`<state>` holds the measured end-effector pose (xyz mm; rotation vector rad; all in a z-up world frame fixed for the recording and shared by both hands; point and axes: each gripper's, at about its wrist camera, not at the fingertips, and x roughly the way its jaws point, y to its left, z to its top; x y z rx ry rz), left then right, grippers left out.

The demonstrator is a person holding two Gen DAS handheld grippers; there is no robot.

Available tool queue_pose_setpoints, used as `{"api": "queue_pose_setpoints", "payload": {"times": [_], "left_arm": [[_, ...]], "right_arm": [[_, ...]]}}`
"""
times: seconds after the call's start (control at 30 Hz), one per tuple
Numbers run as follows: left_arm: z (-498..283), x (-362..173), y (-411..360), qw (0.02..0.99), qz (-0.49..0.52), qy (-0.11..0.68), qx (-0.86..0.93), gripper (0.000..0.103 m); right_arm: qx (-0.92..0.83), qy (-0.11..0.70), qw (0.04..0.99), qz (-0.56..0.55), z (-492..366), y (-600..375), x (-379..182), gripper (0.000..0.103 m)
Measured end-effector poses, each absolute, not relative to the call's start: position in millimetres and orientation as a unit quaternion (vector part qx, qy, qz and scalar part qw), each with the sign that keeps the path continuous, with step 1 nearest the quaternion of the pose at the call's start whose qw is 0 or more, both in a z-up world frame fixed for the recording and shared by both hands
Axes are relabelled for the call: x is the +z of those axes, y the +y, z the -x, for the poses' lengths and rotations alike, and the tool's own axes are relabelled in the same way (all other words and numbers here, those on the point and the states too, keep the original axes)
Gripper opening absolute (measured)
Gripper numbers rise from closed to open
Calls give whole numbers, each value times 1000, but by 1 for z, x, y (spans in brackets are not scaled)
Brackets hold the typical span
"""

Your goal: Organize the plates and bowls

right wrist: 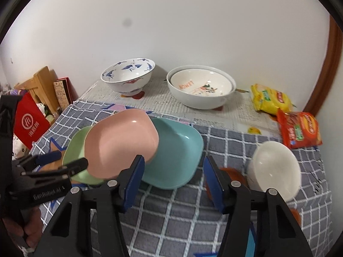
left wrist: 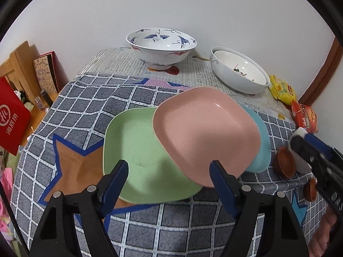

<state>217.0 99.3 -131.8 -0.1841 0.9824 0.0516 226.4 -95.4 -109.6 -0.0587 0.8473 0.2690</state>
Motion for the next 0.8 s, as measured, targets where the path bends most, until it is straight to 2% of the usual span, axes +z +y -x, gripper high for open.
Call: {"api": "queue_pose_setpoints", "payload": {"times": [0.07, 0.33, 0.47, 0.53, 0.6, 0.7, 0.8], "left_arm": [[-221, -136, 100, 875, 93, 474, 25, 76], [-238, -147, 106, 872, 109, 476, 22, 74], [-247, -155, 107, 868, 109, 483, 22, 63], [-251, -159, 106, 866, 111, 487, 20, 60], [-254, -161, 105, 866, 110, 488, 18, 58], [-258, -164, 102, 864, 111, 490, 14, 44], [-261, -167, 101, 863, 110, 494, 12, 32]], "right_arm": [[136, 408, 902, 26, -237, -89, -113, 43], [160, 414, 895, 45, -279, -62, -129, 42], [173, 425, 888, 42, -295, -53, -141, 42], [176, 430, 885, 45, -301, -49, -148, 39], [177, 439, 880, 50, -307, -47, -156, 31], [182, 454, 871, 39, -311, -51, -165, 16], [188, 458, 868, 35, -308, -54, -167, 12]]}}
